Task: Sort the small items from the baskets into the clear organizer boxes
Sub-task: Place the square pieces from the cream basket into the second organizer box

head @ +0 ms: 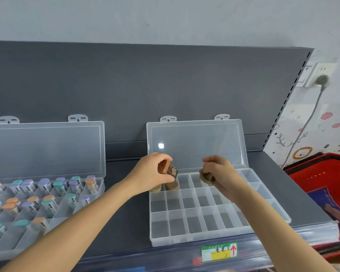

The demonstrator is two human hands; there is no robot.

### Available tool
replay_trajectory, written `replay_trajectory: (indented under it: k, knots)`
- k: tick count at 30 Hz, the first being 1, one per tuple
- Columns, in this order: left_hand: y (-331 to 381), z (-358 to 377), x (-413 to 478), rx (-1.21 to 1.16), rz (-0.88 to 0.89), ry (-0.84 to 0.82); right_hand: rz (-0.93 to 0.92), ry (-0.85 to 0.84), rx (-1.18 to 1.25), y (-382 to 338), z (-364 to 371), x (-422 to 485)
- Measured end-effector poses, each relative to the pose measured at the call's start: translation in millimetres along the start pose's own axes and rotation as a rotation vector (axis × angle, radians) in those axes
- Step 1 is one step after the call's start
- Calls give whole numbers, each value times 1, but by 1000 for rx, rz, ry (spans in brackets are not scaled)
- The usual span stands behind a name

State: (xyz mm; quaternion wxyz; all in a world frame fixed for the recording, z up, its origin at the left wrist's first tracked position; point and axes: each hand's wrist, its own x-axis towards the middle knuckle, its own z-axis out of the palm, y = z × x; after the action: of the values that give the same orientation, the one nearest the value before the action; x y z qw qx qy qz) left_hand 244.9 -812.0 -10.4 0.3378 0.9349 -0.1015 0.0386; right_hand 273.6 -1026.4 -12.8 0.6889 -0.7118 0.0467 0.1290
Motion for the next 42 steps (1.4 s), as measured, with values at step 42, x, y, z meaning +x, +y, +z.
replay_trajectory:
  k: [42]
  knots:
    - [-17, 49, -12, 402, 41, -160, -427, -252, -1221, 15, -17, 9]
